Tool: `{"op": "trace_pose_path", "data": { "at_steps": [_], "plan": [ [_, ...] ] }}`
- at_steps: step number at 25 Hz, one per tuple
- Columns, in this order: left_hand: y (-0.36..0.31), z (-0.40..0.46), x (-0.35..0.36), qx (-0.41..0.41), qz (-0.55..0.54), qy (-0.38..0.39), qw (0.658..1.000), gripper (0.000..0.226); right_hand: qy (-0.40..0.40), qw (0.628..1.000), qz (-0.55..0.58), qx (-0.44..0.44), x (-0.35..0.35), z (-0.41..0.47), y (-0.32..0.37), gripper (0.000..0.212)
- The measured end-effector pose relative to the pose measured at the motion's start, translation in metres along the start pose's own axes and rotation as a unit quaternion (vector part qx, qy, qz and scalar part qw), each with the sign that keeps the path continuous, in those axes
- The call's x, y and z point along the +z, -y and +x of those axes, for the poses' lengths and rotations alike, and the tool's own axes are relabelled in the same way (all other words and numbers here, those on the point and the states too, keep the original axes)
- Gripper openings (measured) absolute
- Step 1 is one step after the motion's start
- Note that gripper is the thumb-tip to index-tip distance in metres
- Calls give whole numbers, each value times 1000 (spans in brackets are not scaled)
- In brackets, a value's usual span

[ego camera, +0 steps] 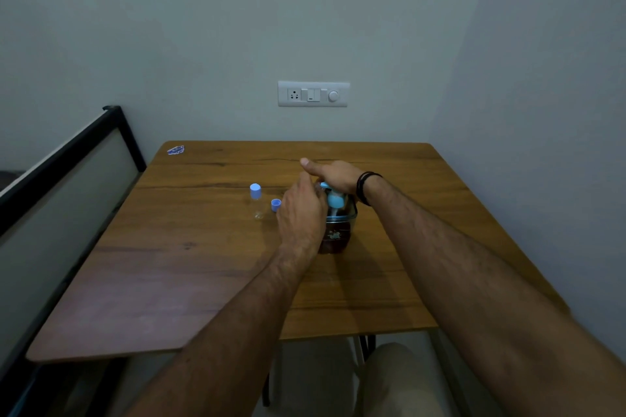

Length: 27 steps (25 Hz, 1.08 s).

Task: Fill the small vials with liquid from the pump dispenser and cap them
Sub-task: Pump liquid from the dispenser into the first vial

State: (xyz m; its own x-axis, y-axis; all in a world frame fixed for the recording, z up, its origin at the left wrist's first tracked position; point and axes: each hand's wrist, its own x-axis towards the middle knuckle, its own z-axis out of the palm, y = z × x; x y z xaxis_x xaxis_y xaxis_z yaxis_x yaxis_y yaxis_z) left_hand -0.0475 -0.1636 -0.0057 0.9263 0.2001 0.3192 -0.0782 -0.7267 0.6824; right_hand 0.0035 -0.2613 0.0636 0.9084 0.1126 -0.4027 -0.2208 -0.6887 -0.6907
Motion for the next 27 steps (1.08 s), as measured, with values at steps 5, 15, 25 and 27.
{"op": "trace_pose_path", "data": {
  "at_steps": [5, 15, 25, 27],
  "plan": [
    [2, -1, 1, 5, 7, -1, 1000, 14, 49, 998, 30, 15, -4, -6, 2, 106],
    [1, -1, 1, -2, 8, 5, 1000, 14, 45, 999, 26, 6, -2, -8, 1, 115],
    [3, -1, 2, 2, 17, 6, 1000, 13, 38, 999, 29, 14, -2, -8, 1, 122],
    [2, 0, 2, 2, 20, 5, 1000, 12, 26, 999, 19, 7, -1, -7, 2, 115]
  ]
}}
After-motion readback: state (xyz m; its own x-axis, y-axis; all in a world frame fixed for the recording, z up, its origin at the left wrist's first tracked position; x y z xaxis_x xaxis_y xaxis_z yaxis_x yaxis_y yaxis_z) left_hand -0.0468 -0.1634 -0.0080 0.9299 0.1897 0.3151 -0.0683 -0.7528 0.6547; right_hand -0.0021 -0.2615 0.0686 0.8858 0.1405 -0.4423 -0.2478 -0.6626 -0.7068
